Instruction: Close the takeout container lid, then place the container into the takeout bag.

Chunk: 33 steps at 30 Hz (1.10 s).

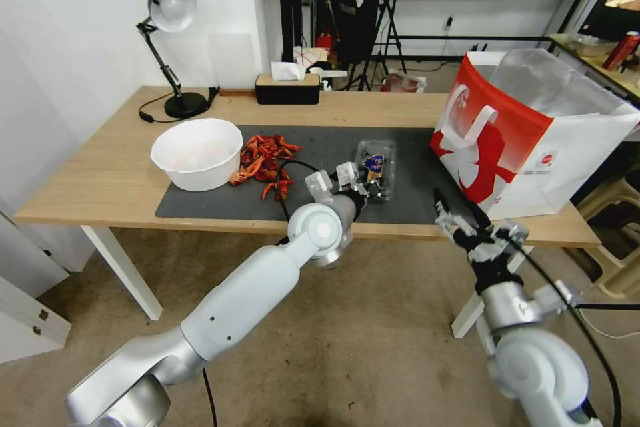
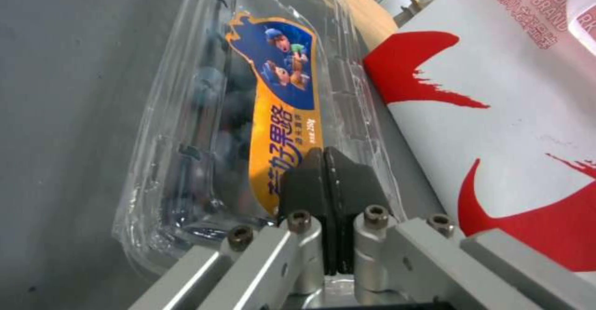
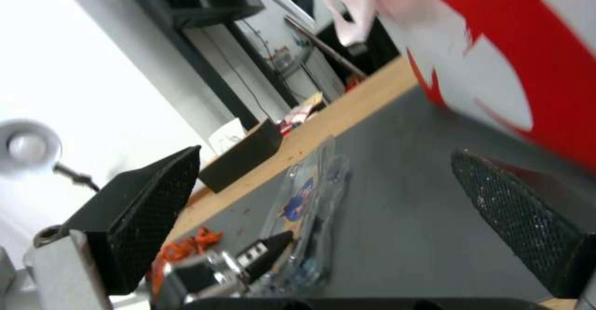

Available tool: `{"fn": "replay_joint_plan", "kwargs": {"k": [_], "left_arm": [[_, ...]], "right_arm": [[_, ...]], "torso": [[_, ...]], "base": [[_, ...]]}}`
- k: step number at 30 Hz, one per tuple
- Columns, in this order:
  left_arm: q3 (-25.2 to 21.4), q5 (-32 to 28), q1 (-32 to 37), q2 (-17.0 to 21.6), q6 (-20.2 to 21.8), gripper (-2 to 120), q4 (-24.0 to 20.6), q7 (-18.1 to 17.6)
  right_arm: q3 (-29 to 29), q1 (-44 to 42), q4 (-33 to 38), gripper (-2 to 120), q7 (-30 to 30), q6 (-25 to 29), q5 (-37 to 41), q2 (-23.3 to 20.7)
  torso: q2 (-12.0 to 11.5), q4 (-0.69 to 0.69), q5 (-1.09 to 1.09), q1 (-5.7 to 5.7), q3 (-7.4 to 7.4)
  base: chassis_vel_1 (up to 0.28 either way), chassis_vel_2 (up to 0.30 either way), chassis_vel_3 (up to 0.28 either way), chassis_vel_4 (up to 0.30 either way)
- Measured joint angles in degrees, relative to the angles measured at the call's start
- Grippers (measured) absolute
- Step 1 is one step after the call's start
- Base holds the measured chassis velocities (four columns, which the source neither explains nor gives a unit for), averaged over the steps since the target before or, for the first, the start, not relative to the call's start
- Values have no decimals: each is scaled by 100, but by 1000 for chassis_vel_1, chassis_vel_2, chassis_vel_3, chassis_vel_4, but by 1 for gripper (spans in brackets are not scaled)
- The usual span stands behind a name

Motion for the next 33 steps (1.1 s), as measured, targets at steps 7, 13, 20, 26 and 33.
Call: {"fn": "replay_joint_plan", "kwargs": {"k": [7,13,20,26,33], "left_arm": [[-2,1,13,30,0,0,1,-9],[-18,1,15,20,-13,0,0,-26],[-15,1,10,24,-24,0,14,-41],[-12,0,4,2,-34,0,42,-43],[-21,6,4,-8,-48,0,73,-46]], "right_arm": [[-217,666,-262,100,797,-522,1080,-221],[-419,1555,-649,100,1510,-889,1837,-371],[-675,2416,-1138,100,2169,-1620,2468,-515],[-955,3004,-1499,100,2722,-2112,2694,-486],[-1300,3761,-1939,100,3562,-2700,2976,-381]], "torso": [[0,0,0,0,0],[0,1,0,0,0],[1,0,0,-1,0],[1,0,0,-1,0],[1,1,-1,-1,0]], "base": [[0,0,0,0],[0,0,0,0],[0,0,0,0],[0,0,0,0],[0,0,0,0]]}}
